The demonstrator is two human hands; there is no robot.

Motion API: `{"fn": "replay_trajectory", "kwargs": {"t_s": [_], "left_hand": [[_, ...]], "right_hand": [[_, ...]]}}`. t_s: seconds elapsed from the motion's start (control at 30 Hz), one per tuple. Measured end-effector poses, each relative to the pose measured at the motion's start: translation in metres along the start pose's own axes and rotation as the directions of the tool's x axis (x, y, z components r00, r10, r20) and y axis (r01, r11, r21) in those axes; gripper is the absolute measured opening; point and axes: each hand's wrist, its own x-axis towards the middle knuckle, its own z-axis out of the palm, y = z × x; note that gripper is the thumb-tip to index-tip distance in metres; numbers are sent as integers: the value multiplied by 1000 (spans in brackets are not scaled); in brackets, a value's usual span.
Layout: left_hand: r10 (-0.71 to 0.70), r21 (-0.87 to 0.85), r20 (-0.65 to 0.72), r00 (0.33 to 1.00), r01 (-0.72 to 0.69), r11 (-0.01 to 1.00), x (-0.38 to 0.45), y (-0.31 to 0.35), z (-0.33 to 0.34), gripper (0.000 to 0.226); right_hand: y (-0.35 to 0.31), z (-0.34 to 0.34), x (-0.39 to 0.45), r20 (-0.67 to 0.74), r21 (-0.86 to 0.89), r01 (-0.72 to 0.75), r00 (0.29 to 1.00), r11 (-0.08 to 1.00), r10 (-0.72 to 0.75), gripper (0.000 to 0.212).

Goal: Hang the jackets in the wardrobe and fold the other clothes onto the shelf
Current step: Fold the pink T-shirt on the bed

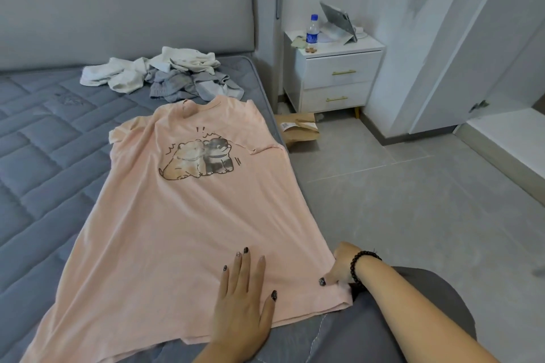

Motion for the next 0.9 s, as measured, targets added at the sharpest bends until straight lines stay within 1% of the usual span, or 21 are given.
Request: {"fn": "replay_trajectory", "kwargs": {"t_s": [0.1,0.17,0.2,0.23,0.3,0.33,0.4,0.47,0.53,0.6,0.63,0.67,0.73,0.77,0.8,0.83,0.87,0.9], "left_hand": [[-78,6,-5,997,78,997,-3,-31,-7,66],[-133,15,1,991,133,991,0,-55,-11,69],[-159,24,-8,987,159,987,3,-66,-12,70],[-192,25,-10,981,192,981,9,-79,-13,71],[-259,15,-8,966,259,966,22,-102,-19,70],[-284,13,-10,959,284,959,29,-116,-23,70],[-319,10,-10,948,319,948,40,-137,-33,74],[-344,-6,-43,938,344,939,47,-153,-38,76],[-352,-53,-108,930,349,936,47,-155,-39,71],[-343,-104,-157,926,330,938,45,-153,-38,64],[-340,-118,-178,924,323,939,45,-153,-38,62],[-344,-136,-190,920,322,937,47,-155,-39,61],[-351,-177,-248,903,314,933,57,-167,-43,56],[-380,-222,-286,880,325,919,67,-180,-47,51],[-452,-298,-316,834,365,882,80,-194,-54,46],[-549,-394,-326,770,417,819,96,-212,-63,43],[-653,-497,-317,687,466,732,115,-230,-72,41],[-743,-599,-320,588,482,639,135,-251,-81,40]], "right_hand": [[-7,6,-2,-75,-57,-54,996,997,50,70],[-16,10,-3,-176,-97,-67,983,993,49,73],[-23,13,-4,-231,-139,-52,973,989,19,78],[-33,16,-3,-275,-194,-31,961,981,-24,88],[-57,22,-4,-317,-292,13,942,956,-109,109],[-75,26,-3,-320,-331,46,934,943,-158,112],[-108,34,0,-323,-376,150,904,914,-281,105],[-145,40,10,-325,-387,274,853,880,-408,96],[-185,44,24,-334,-391,403,776,827,-536,87],[-227,40,43,-351,-400,527,668,750,-657,76],[-247,35,54,-352,-413,570,620,710,-702,70],[-264,30,66,-349,-434,589,588,681,-730,66],[-284,26,92,-320,-490,576,580,655,-749,62],[-287,28,103,-303,-522,555,589,647,-749,62],[-287,32,115,-300,-543,534,598,649,-743,62],[-285,36,123,-342,-541,535,565,649,-751,63],[-282,39,129,-382,-553,524,532,648,-756,64],[-278,40,131,-390,-551,502,552,667,-737,63]]}}
